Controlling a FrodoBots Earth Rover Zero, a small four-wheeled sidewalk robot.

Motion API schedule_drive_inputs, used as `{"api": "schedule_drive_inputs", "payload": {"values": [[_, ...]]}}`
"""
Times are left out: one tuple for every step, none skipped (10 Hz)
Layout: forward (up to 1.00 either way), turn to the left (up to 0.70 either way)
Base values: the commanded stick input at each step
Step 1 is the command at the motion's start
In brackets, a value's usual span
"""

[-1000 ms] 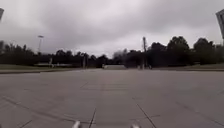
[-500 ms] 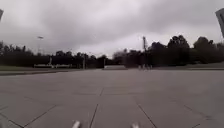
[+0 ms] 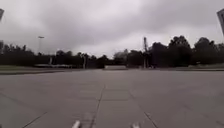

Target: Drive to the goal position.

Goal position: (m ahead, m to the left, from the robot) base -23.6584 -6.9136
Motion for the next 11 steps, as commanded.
{"api": "schedule_drive_inputs", "payload": {"values": [[0.70, 0.00], [0.70, 0.00], [0.70, 0.00], [0.70, 0.00], [0.70, 0.00], [0.70, 0.00], [0.70, 0.00], [0.70, 0.00], [0.70, 0.00], [0.70, 0.00], [0.70, 0.00]]}}
